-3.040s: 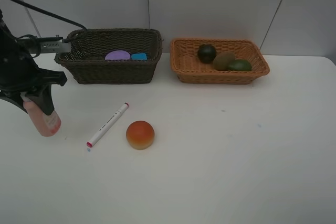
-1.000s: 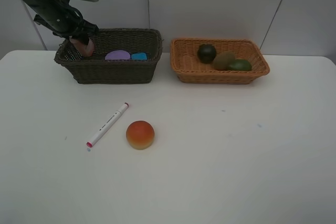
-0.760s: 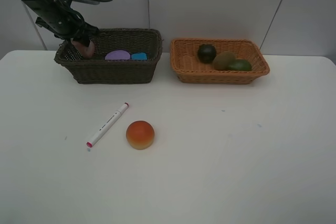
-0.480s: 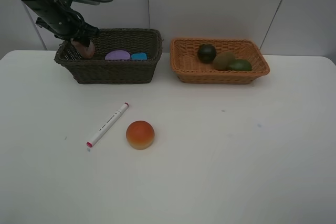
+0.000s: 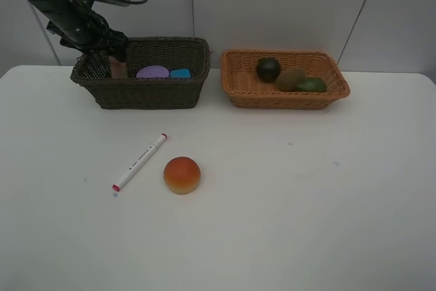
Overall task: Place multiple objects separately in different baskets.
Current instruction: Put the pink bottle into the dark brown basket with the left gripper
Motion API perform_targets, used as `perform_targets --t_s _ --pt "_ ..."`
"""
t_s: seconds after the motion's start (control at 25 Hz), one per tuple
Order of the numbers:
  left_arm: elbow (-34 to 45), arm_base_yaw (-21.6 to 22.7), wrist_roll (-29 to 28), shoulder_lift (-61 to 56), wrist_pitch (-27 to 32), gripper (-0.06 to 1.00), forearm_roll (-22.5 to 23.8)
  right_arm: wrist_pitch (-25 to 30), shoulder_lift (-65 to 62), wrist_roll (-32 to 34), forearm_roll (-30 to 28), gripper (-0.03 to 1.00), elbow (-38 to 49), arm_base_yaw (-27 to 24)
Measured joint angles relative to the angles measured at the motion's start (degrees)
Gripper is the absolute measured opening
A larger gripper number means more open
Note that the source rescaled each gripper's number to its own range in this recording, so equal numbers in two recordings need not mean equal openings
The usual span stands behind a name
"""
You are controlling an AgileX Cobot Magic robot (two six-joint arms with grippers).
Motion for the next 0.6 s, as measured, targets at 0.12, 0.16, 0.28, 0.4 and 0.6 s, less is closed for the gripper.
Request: perform_targets --t_s 0.12,0.16,0.28,0.4,0.6 --pt "0.0 0.0 0.1 0.0 0.2 1.0 0.0 0.0 0.0 0.0 0.0 1.0 0.0 0.0" --pt "0.0 0.0 0.1 0.0 0.2 1.0 0.0 0.0 0.0 0.0 0.0 1.0 0.0 0.0" --pt "0.0 0.0 0.1 0.0 1.2 1.0 0.0 0.0 0.0 0.0 0.0 1.0 0.0 0.0" --pt "0.0 0.0 0.1 0.0 1.8 1.0 0.0 0.0 0.0 0.0 0.0 1.0 0.0 0.0" --pt "0.0 0.0 0.1 -0.7 3.3 1.0 0.0 0.0 0.0 0.0 0.0 1.0 0.0 0.0"
